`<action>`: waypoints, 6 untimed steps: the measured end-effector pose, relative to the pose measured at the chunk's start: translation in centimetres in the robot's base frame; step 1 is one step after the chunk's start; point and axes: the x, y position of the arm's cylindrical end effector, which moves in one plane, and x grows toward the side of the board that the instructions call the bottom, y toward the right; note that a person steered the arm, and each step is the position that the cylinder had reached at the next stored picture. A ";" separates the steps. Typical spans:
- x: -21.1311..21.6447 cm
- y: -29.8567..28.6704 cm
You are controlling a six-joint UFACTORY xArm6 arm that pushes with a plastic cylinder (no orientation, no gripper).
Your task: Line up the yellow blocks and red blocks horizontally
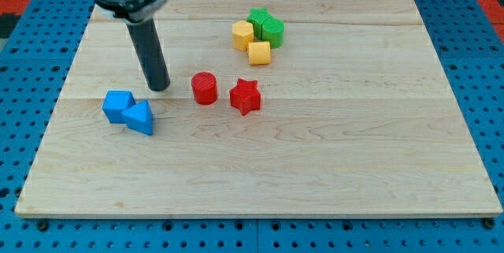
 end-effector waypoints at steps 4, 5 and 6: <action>-0.5 9.9; -3.6 8.8; -6.9 4.5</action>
